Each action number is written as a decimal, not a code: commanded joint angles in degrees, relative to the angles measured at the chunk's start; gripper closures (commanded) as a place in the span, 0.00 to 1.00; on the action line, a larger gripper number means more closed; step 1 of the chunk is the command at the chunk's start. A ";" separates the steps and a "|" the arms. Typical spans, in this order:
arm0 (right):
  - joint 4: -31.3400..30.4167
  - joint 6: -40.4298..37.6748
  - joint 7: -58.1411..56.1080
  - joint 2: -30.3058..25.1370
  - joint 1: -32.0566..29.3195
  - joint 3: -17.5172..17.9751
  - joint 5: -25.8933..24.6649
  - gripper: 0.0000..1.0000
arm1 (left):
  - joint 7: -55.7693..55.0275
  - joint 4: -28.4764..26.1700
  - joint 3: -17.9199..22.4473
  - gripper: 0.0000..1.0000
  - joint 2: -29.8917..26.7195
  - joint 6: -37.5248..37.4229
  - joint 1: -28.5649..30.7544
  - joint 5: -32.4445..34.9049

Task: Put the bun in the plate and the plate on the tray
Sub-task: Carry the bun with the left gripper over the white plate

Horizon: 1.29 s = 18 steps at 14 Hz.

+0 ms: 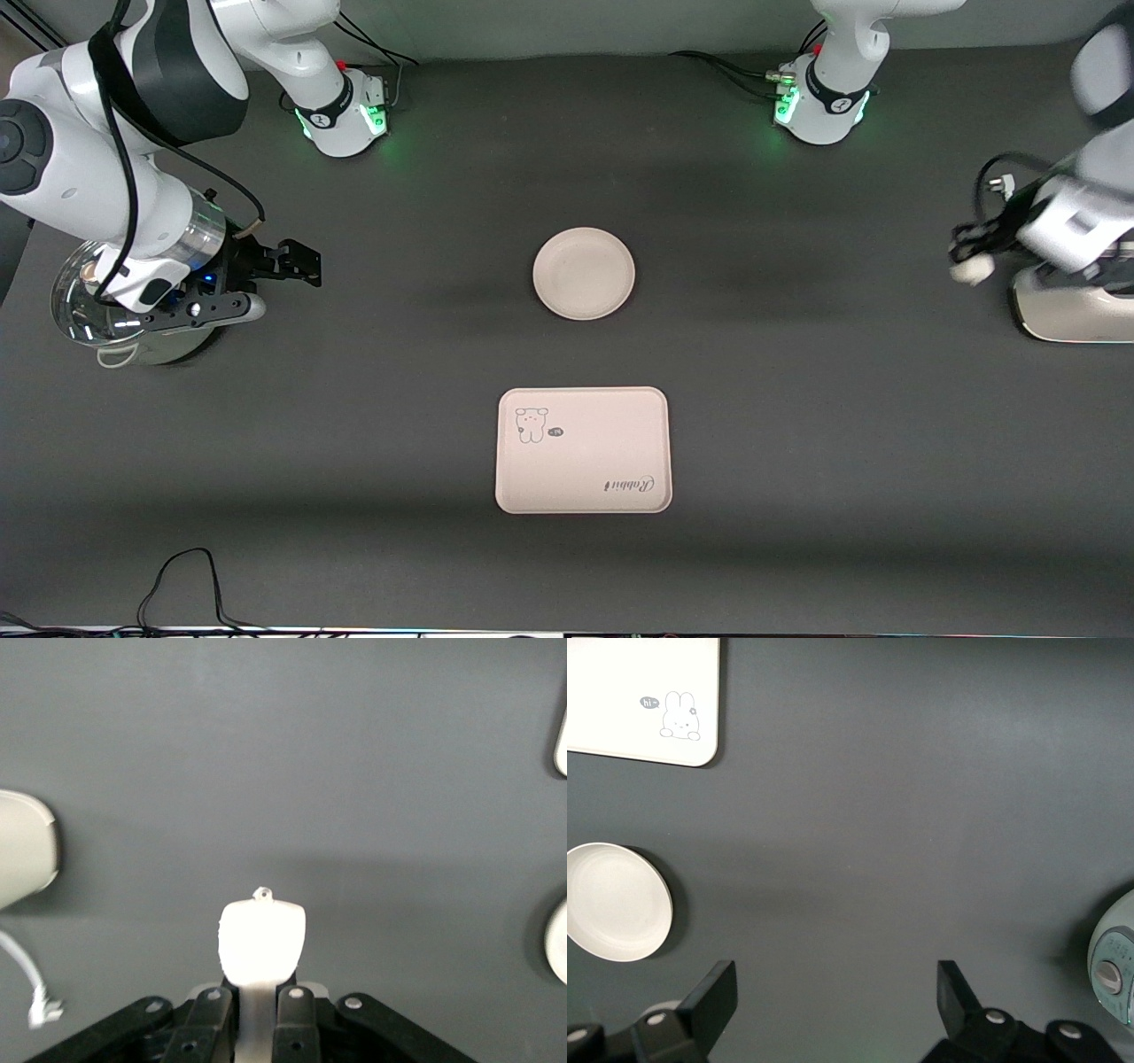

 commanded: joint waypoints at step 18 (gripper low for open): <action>-0.47 2.54 1.07 2.91 2.02 -0.34 3.91 0.00 | -65.75 5.99 -30.92 0.78 28.71 23.84 -17.88 5.05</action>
